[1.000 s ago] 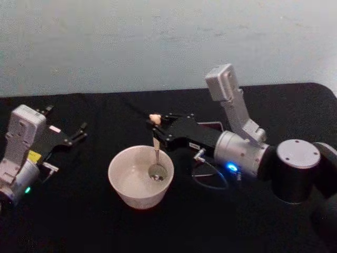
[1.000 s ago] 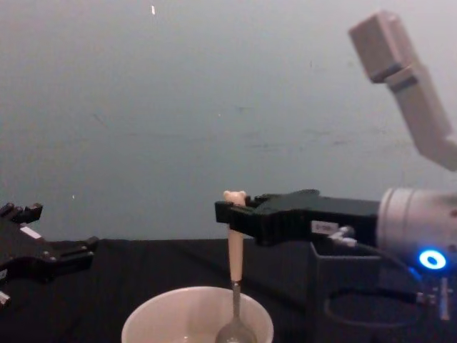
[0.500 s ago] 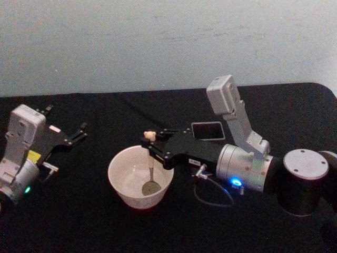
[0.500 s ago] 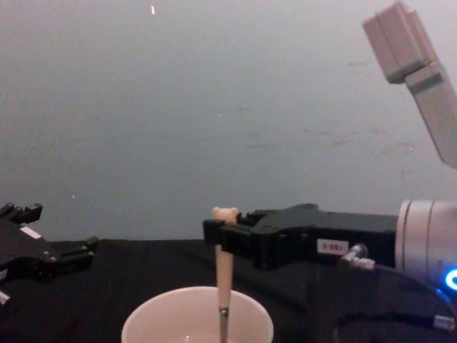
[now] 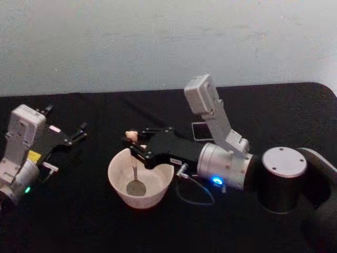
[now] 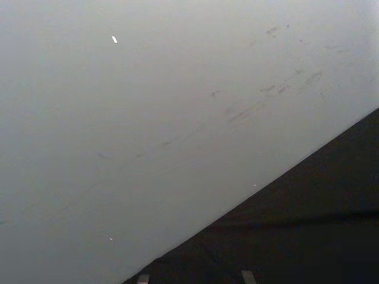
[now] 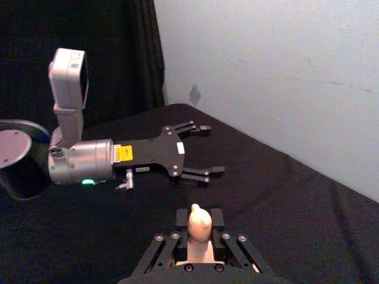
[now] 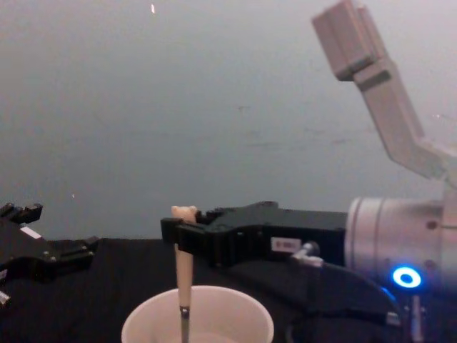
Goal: Pick up the stirring spoon with one hand, stir inside the cup, then place it back in its original position.
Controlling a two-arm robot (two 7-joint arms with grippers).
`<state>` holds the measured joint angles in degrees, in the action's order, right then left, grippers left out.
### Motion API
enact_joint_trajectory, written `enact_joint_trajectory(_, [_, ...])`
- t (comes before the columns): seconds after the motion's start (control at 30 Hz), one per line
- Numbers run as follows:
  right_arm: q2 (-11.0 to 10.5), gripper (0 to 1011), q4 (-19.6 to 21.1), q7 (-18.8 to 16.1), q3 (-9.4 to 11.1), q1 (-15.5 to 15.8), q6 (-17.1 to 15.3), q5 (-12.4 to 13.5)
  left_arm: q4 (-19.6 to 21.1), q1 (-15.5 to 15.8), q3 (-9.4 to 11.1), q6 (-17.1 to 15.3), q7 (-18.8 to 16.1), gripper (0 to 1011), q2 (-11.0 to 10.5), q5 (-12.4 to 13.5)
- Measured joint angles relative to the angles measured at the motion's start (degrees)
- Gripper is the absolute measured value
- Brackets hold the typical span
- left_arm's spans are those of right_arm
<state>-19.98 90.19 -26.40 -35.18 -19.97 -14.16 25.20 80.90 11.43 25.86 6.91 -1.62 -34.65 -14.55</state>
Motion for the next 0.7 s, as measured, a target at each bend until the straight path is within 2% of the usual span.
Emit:
enact_joint_trajectory(0.4, [4.1, 221, -5.8, 2.8, 0.1, -3.3, 0.0, -1.7, 0.0, 0.0, 0.0, 0.0, 0.0, 1001, 0.0, 0.0])
enact_joint_trajectory(0.57, [4.7, 221, -7.2, 3.3, 0.7, -3.9, 0.1, -2.1, 0.0, 0.0, 0.0, 0.0, 0.0, 1001, 0.0, 0.0])
enact_joint_trajectory(0.7, [4.4, 218, -7.5, 3.3, 1.5, -4.0, 0.2, -2.3, 0.0, 0.0, 0.0, 0.0, 0.0, 1001, 0.0, 0.0])
